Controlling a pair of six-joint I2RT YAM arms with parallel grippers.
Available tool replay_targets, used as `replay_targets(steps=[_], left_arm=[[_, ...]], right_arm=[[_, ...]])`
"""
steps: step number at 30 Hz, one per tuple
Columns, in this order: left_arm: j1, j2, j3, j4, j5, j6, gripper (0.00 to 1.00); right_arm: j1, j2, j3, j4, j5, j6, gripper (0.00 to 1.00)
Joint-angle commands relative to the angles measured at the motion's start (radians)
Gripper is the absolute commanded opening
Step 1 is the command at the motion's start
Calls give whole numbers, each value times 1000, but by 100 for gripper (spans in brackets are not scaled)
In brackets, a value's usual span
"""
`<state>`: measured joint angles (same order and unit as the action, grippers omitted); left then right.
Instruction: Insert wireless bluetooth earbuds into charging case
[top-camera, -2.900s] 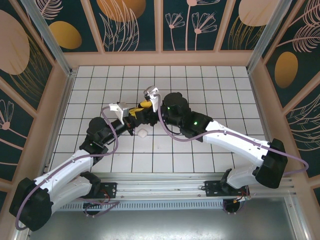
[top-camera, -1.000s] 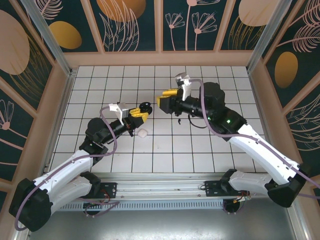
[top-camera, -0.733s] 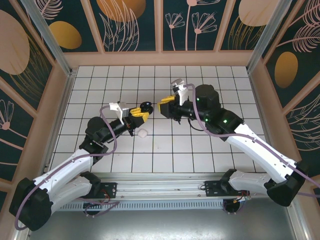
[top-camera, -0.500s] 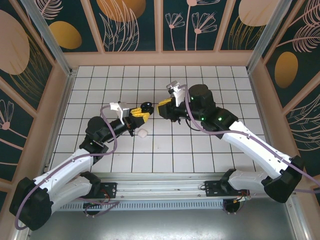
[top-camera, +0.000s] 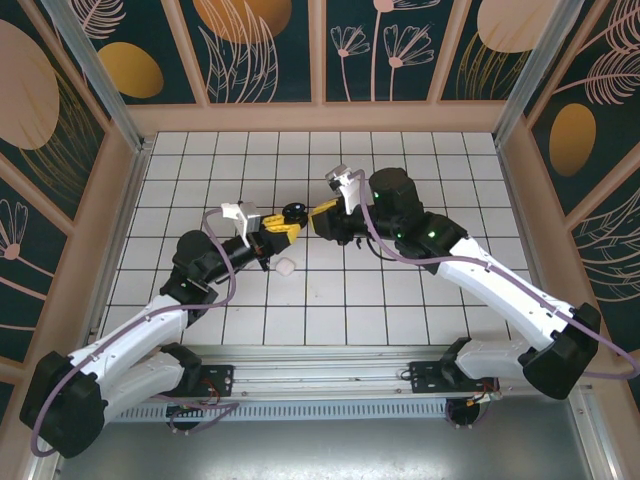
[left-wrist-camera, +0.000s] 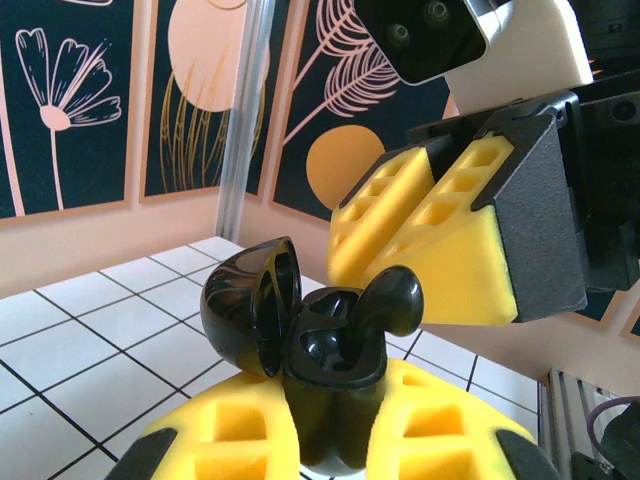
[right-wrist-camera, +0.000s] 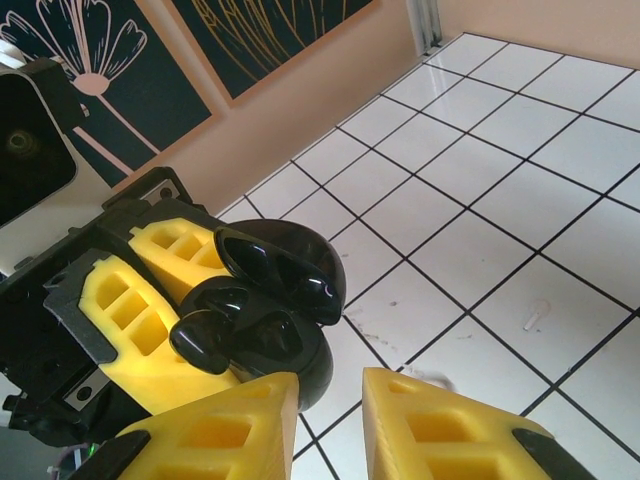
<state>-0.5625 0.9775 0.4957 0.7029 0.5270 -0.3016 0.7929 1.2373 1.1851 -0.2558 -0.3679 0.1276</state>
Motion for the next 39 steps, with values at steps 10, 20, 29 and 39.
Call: replay_targets(steps=[10, 20, 29, 39], left_arm=[[-4, 21, 46, 26, 32, -7, 0], [-5, 15, 43, 15, 7, 9, 0], [-5, 17, 43, 21, 17, -2, 0], [-4, 21, 43, 29, 25, -8, 0]], right_arm=[[26, 13, 52, -24, -8, -21, 25], [-7, -72, 10, -24, -41, 14, 25], [5, -30, 31, -17, -119, 14, 18], [14, 22, 54, -4, -149, 12, 14]])
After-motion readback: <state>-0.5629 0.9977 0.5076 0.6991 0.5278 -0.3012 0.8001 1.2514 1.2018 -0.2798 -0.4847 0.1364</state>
